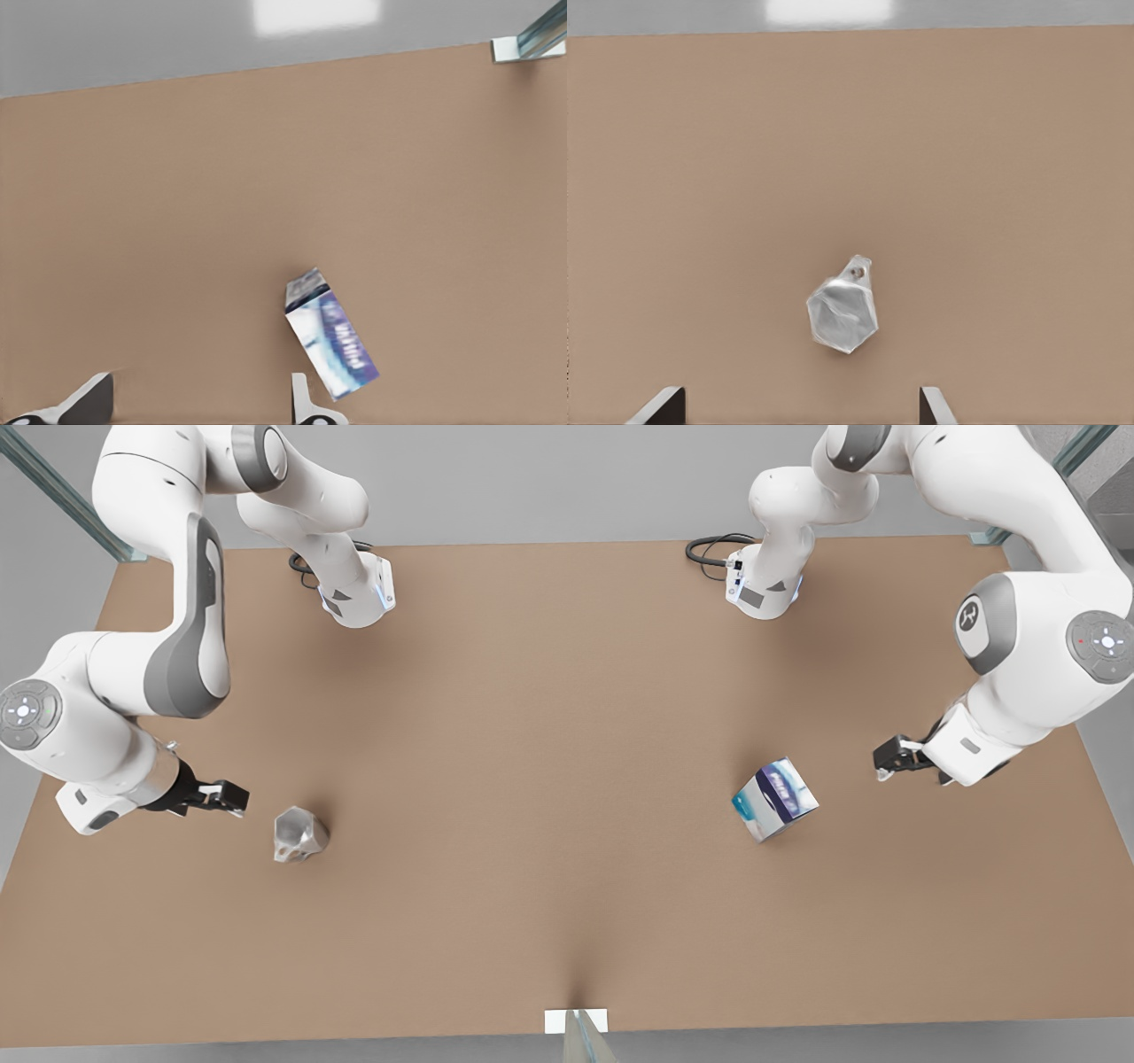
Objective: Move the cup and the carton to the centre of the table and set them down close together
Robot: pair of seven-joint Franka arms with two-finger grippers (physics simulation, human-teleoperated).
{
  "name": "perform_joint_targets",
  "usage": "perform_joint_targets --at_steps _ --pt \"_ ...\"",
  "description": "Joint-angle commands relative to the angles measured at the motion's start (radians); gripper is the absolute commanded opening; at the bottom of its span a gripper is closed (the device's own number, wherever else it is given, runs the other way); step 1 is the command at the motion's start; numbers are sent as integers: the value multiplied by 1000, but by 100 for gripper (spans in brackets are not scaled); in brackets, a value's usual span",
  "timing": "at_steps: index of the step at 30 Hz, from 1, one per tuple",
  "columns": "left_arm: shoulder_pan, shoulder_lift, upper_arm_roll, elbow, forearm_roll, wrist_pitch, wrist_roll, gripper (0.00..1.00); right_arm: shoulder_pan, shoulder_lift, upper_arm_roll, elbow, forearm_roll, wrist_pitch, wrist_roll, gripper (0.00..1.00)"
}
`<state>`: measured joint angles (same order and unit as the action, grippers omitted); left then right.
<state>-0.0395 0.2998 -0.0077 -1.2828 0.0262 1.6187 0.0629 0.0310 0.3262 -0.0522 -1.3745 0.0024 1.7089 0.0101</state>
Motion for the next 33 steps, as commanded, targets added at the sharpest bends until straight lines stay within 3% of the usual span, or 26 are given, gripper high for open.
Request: perform_joint_targets --at_steps 1,4,8,10,17,28,30,33 --pt "0 4 0 -1 37 0 0 100 1 2 0 0 1 -2 4 100" --pt "0 7 0 0 35 0 0 100 17 13 26 -46 4 9 1 100" --pt "0 16 0 0 35 3 0 100 30 -16 71 -308 -7 254 -92 100" --pt "0 28 -2 0 35 1 0 100 26 -4 69 -485 -5 480 -134 100" --pt "-2 50 -3 -1 34 1 -5 100 15 103 52 -495 -12 592 -160 100" --pt "0 70 -5 0 34 4 -6 100 14 146 43 -589 -12 686 -160 98" --pt "0 70 -5 0 34 4 -5 100 14 154 41 -589 -12 686 -159 74" --pt "0 71 -5 0 34 4 -5 100 14 162 41 -586 -12 687 -160 21"
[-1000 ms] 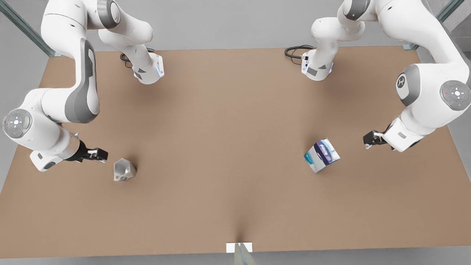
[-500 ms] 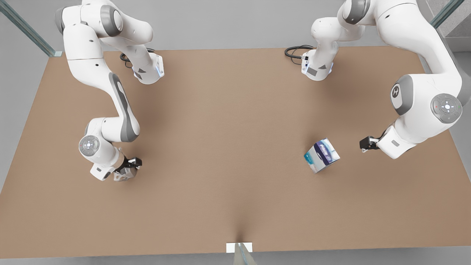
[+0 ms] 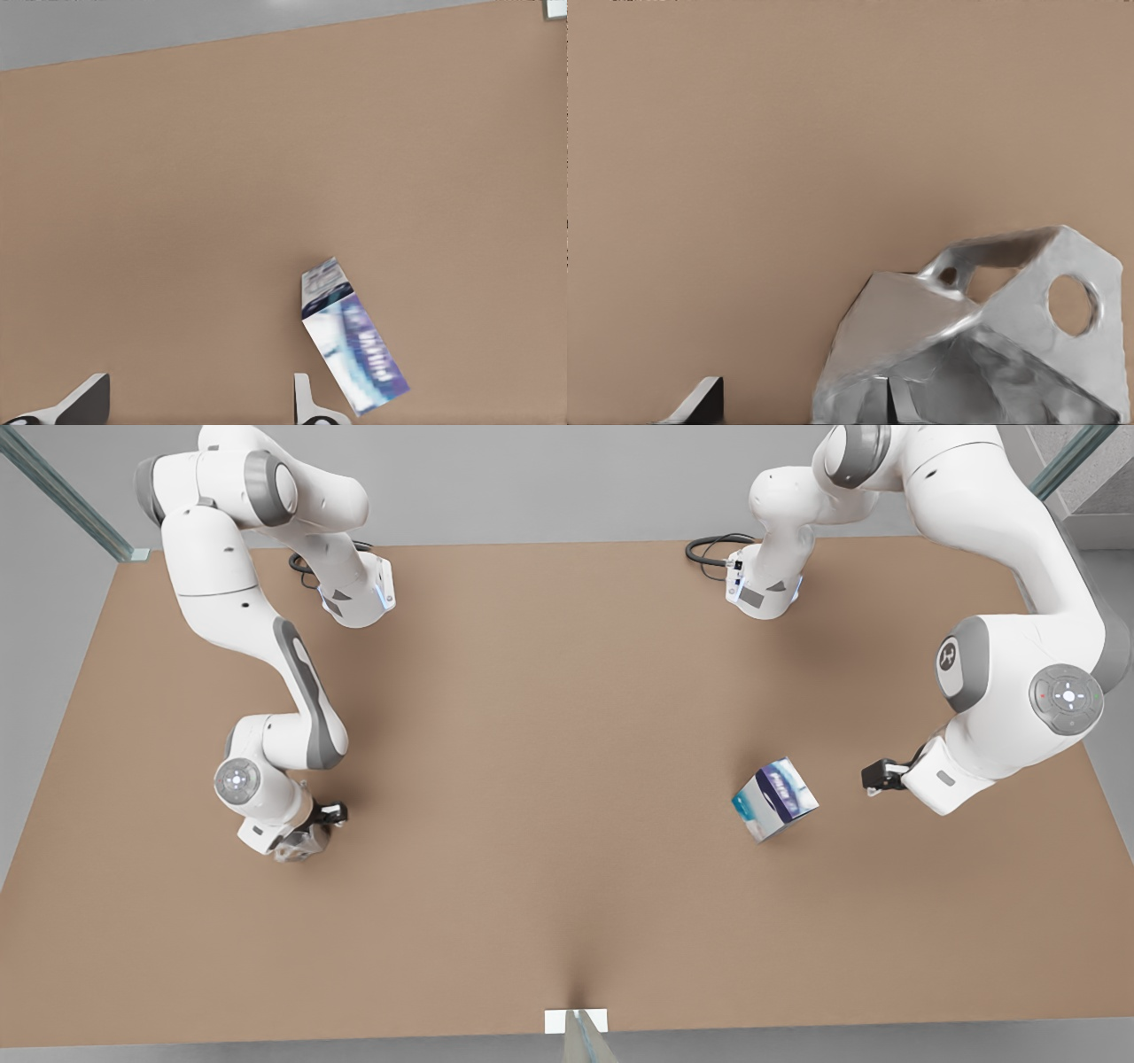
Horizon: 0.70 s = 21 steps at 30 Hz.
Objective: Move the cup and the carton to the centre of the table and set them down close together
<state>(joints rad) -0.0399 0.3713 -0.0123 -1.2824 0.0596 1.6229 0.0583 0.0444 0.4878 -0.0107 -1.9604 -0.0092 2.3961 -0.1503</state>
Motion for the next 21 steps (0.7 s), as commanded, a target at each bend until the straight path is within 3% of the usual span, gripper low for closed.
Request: perform_joint_targets --at_steps 1,17,21 --pt "0 0 0 0 0 0 0 100 0 0 0 0 0 0 0 21" --pt "0 5 0 2 0 0 0 100 17 -15 -26 25 1 -17 -8 21" --pt "0 1 0 5 -1 0 0 100 75 -83 17 71 11 -87 3 21"
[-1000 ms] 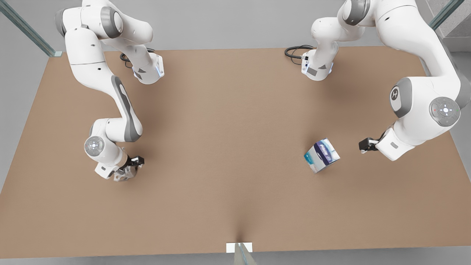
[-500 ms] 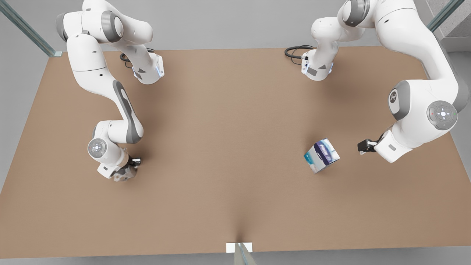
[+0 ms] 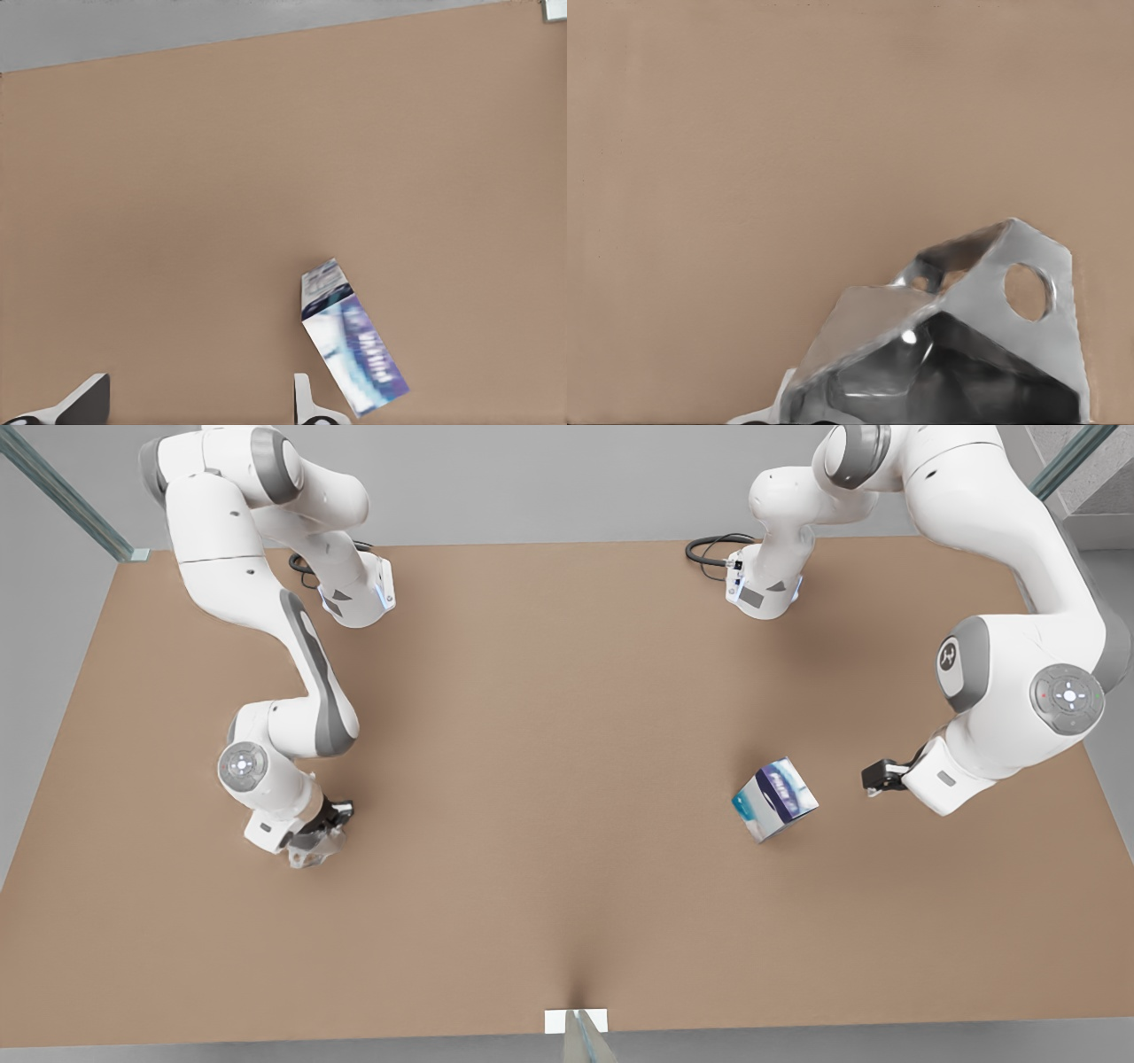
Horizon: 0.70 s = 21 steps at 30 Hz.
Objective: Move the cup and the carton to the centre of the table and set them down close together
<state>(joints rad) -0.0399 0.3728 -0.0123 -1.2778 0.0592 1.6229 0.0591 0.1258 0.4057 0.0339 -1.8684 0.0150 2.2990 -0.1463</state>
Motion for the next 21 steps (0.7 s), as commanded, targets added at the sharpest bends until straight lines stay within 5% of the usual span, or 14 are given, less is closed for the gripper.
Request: perform_joint_targets --at_steps 1,7,15,21 --pt "0 0 0 0 -1 0 1 100 0 4 14 27 -6 -26 17 21" --pt "0 3 2 0 1 0 1 100 330 169 17 465 -56 -316 280 21" --pt "0 12 2 -1 1 0 -2 100 515 550 50 906 -53 -305 559 21" --pt "0 15 3 0 1 0 -5 100 564 639 23 946 -55 -135 602 21"
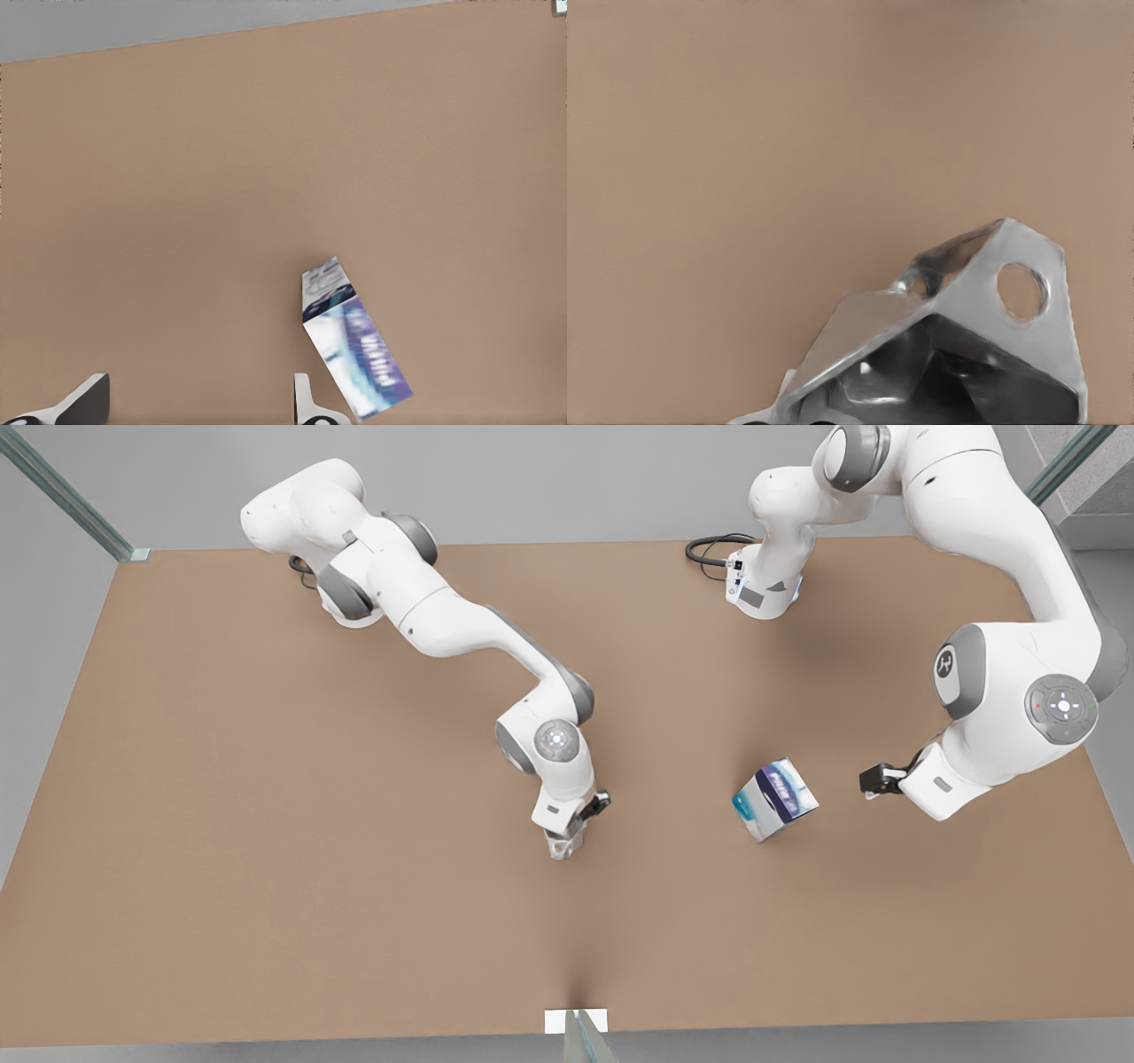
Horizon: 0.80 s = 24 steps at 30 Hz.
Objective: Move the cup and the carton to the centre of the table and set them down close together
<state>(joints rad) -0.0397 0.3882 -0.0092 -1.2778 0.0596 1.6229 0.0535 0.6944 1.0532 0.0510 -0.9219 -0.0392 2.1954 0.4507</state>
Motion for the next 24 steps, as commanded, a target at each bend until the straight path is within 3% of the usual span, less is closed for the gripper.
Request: perform_joint_targets --at_steps 1,4,11,12,13,14,15,24 --pt "0 0 0 0 0 0 -1 100 10 7 -11 0 -17 32 0 21" --pt "0 -8 2 -2 3 -2 -4 100 31 63 -33 8 -21 185 -3 21" --pt "0 -15 2 -5 3 -2 -7 100 25 64 -31 44 -19 93 -6 21" --pt "1 -18 2 -6 3 -2 -8 100 27 65 -31 44 -19 107 -1 56" --pt "0 -18 2 -8 3 -2 -9 100 27 67 -31 44 -19 113 -1 67" --pt "0 -18 2 -8 3 -2 -9 100 28 68 -28 41 -19 159 -1 87" --pt "0 -19 2 -8 3 -2 -9 100 30 71 -26 40 -19 185 -1 97" --pt "-2 -34 2 -14 5 -9 -11 100 31 100 -20 21 -7 307 25 100"
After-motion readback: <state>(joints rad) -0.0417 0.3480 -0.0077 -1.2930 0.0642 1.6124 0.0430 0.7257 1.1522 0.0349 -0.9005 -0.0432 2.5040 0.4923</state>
